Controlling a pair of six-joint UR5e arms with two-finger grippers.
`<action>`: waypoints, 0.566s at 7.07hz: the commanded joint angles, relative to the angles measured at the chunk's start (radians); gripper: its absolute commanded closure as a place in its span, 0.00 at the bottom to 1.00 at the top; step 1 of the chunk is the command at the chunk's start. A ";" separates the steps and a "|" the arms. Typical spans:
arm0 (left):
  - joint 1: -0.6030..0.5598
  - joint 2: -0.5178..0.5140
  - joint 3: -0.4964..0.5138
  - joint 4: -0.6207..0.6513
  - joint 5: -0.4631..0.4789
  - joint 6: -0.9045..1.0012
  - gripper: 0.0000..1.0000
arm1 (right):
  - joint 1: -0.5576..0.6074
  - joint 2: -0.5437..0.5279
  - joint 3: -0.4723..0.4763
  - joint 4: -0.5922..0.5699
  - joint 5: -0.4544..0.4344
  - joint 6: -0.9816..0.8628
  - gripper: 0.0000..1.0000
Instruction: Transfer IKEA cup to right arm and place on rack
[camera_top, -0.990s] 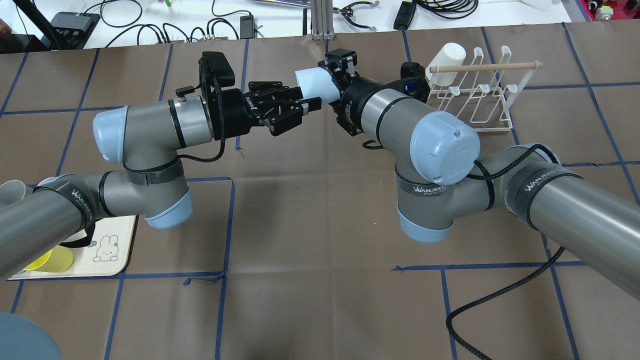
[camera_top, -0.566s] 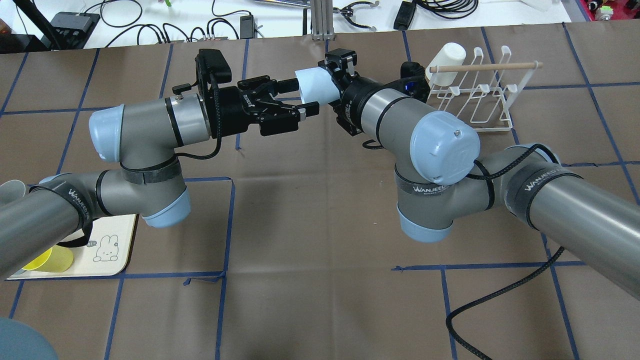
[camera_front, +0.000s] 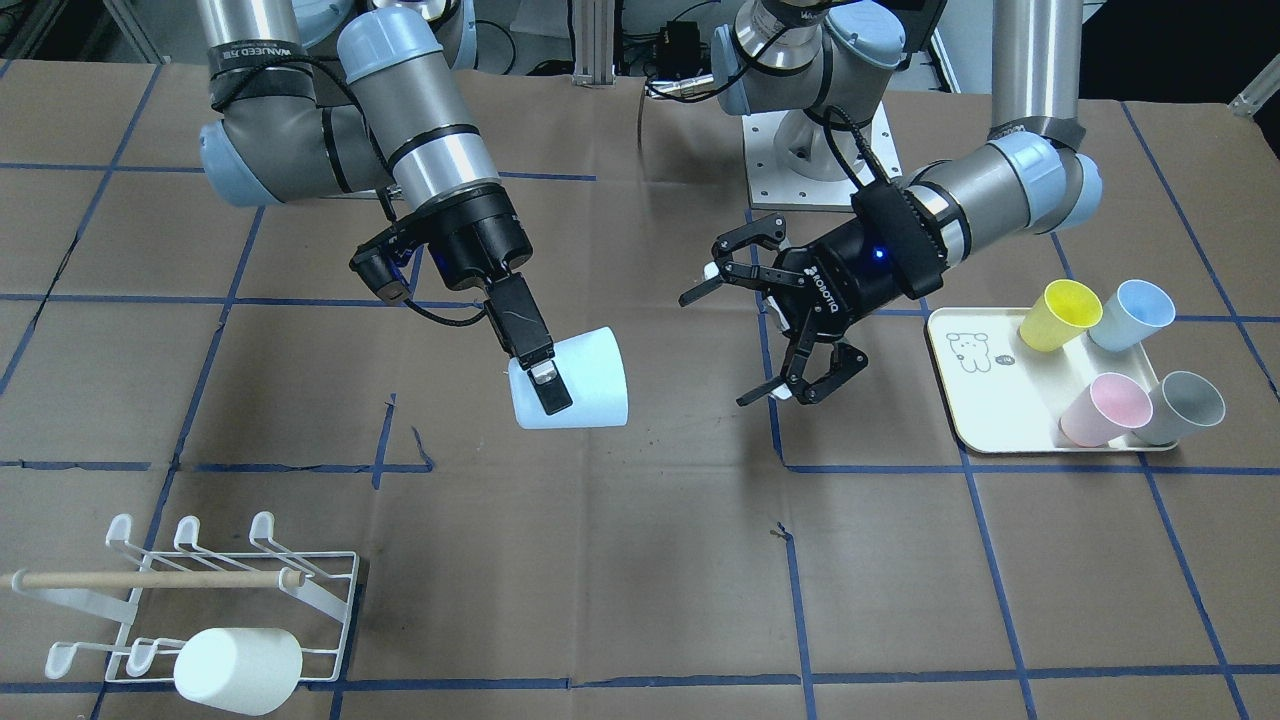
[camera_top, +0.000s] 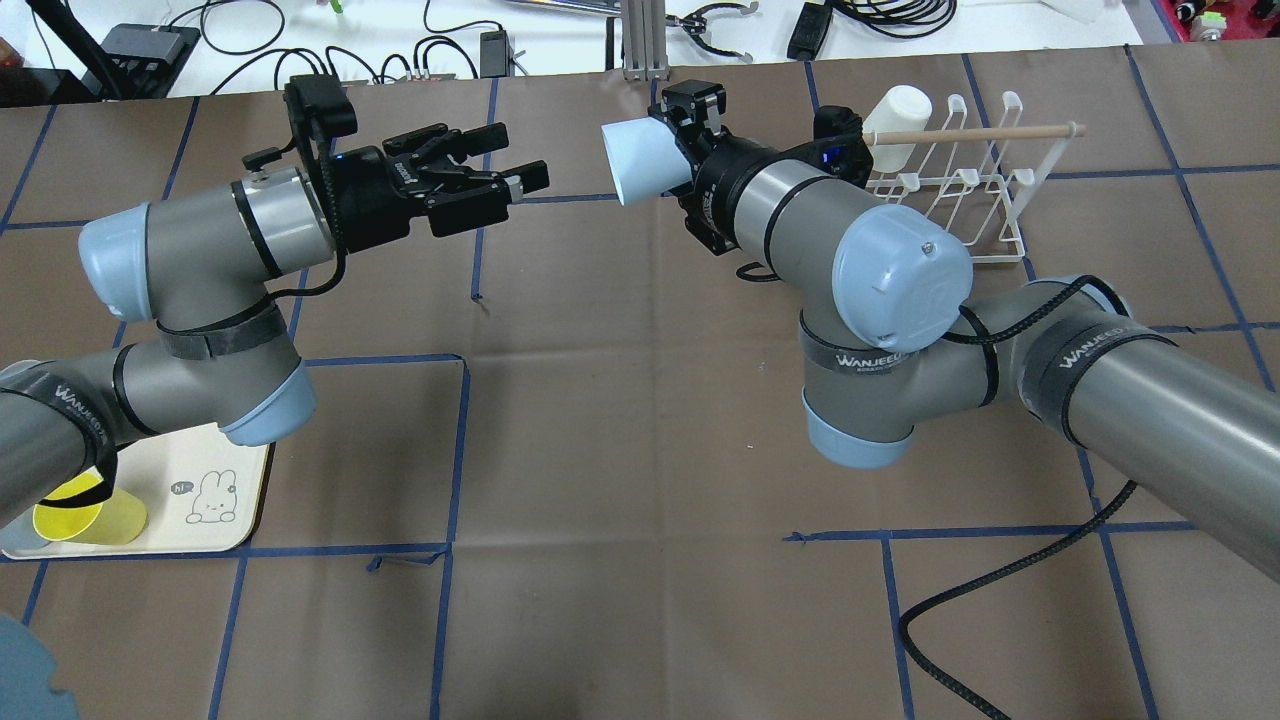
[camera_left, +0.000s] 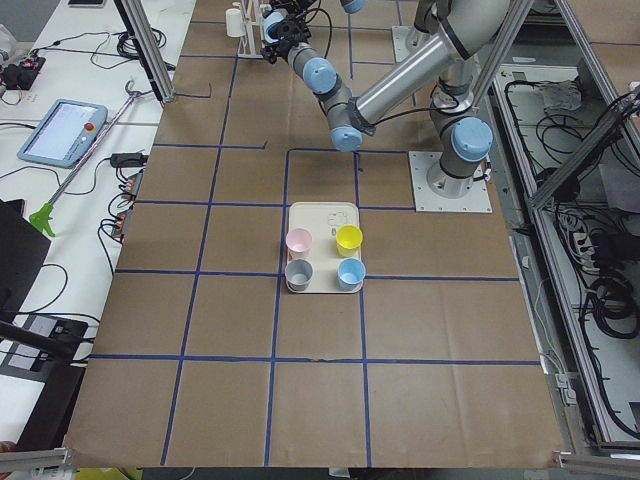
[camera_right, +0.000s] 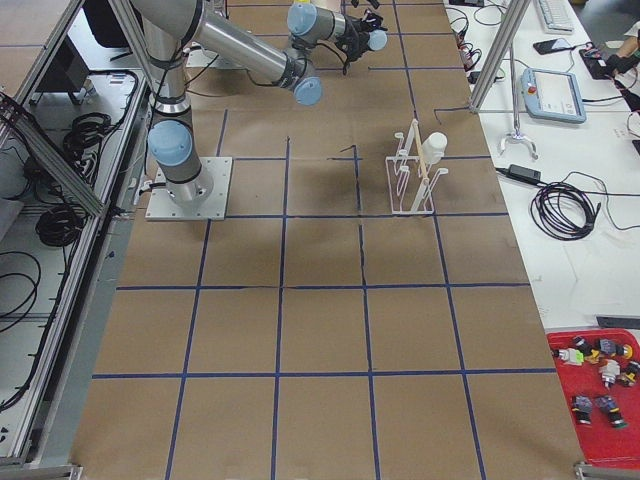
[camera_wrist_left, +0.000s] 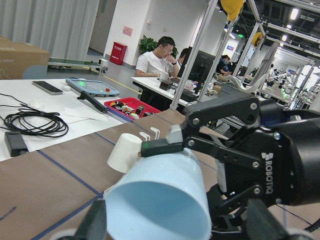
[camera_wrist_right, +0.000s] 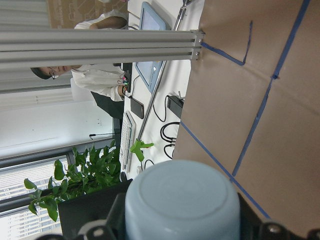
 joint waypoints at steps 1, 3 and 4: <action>0.033 -0.014 0.015 -0.011 0.017 -0.051 0.02 | -0.095 -0.005 -0.013 -0.004 0.013 -0.141 0.62; 0.015 -0.032 0.150 -0.153 0.279 -0.131 0.02 | -0.210 -0.008 -0.014 -0.003 0.159 -0.474 0.75; 0.005 -0.024 0.188 -0.248 0.389 -0.136 0.02 | -0.266 -0.008 -0.023 -0.001 0.178 -0.679 0.75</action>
